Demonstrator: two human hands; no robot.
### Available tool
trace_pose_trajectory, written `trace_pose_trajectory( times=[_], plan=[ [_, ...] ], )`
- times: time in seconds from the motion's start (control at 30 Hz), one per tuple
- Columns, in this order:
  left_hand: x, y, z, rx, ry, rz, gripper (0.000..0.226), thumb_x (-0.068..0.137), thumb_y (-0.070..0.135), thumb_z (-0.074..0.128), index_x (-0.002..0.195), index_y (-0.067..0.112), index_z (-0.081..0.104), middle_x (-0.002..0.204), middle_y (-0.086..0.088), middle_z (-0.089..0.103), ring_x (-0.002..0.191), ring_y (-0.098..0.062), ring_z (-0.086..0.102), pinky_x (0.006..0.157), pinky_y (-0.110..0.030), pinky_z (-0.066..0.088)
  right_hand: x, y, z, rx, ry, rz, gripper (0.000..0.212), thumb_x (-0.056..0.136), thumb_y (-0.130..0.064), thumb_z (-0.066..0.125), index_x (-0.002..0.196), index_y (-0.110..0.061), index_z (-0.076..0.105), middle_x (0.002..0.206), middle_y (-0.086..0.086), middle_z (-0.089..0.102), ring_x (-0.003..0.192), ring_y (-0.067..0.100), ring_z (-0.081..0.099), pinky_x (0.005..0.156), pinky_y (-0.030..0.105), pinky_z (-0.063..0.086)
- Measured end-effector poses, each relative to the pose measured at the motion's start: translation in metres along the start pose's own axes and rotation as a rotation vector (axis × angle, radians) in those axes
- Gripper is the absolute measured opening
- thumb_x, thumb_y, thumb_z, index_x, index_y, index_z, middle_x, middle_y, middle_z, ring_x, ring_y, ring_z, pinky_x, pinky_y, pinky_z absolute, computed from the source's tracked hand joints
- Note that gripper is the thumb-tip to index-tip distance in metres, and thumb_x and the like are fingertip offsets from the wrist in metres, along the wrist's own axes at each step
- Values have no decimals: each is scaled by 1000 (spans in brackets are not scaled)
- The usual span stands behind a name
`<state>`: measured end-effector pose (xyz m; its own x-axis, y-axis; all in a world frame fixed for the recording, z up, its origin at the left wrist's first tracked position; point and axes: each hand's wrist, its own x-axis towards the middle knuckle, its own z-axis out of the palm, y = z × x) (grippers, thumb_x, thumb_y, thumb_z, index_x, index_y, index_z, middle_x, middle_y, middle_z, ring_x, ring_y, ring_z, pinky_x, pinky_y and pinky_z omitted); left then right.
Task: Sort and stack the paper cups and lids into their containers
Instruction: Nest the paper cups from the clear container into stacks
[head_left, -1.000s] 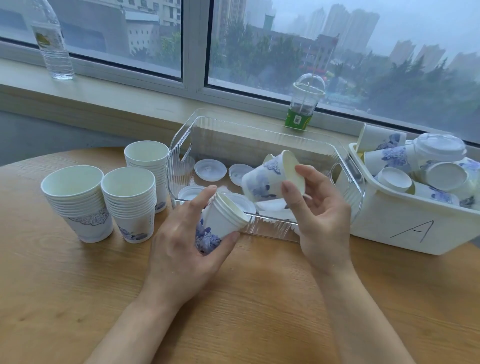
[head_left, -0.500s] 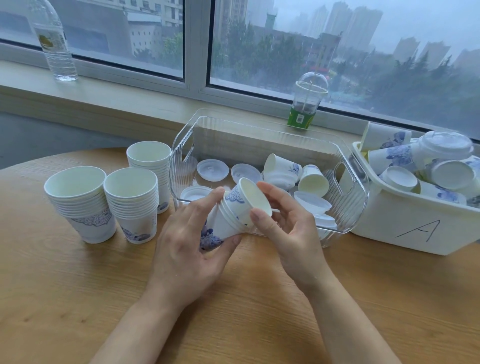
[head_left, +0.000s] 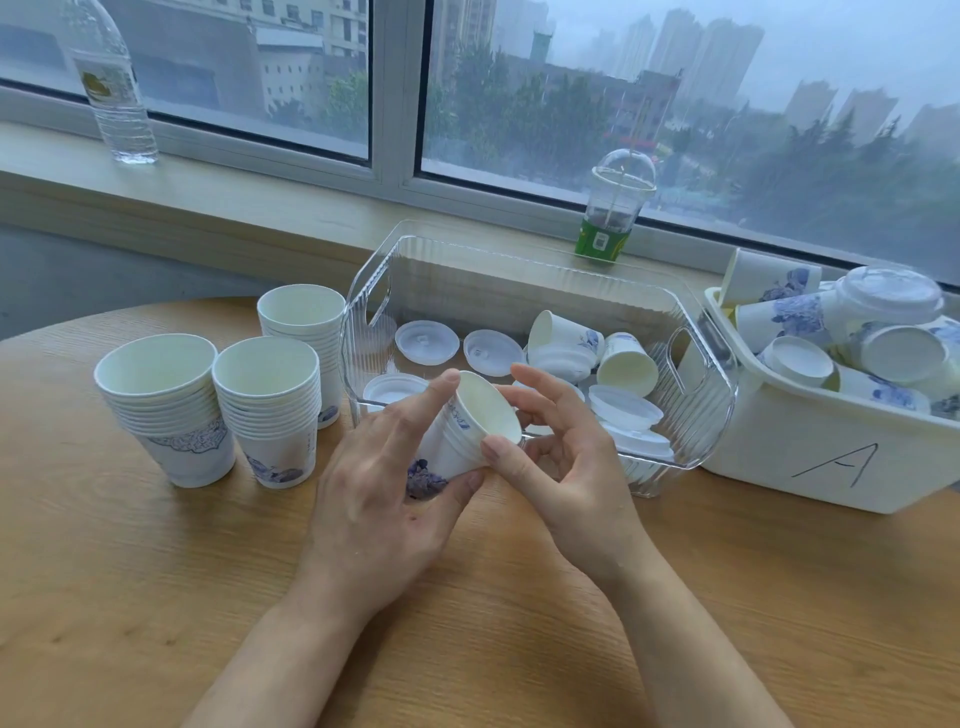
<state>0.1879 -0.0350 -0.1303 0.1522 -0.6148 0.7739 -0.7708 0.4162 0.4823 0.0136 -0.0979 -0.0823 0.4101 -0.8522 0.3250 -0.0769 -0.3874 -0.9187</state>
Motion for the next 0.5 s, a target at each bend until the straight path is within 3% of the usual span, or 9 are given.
trace_pose_trajectory(
  times=[0.2,0.33,0.5],
  plan=[
    [1,2,-1,-6,-5,-3,70,93,40,77,153,18,49,138,6,63,122,-17,63,98,-43,54,0,0,-1,-51,-20,-27,56,84,-46,78,136,-44,57,132,-9,67,101,22,62,87,53,56],
    [2,4,-2,3,37,-60,65,93,45,72,148,19,50,129,12,61,110,-8,61,94,-24,50,7,-7,-12,-139,13,-71,50,89,-41,78,136,-36,60,130,-12,68,102,19,61,80,40,56],
    [1,5,-3,2,78,-182,69,89,54,71,147,22,52,114,12,62,86,-3,56,78,-15,47,55,-7,-43,-519,104,-128,35,98,-34,71,132,-29,66,128,-18,66,117,5,58,97,30,51]
  ],
)
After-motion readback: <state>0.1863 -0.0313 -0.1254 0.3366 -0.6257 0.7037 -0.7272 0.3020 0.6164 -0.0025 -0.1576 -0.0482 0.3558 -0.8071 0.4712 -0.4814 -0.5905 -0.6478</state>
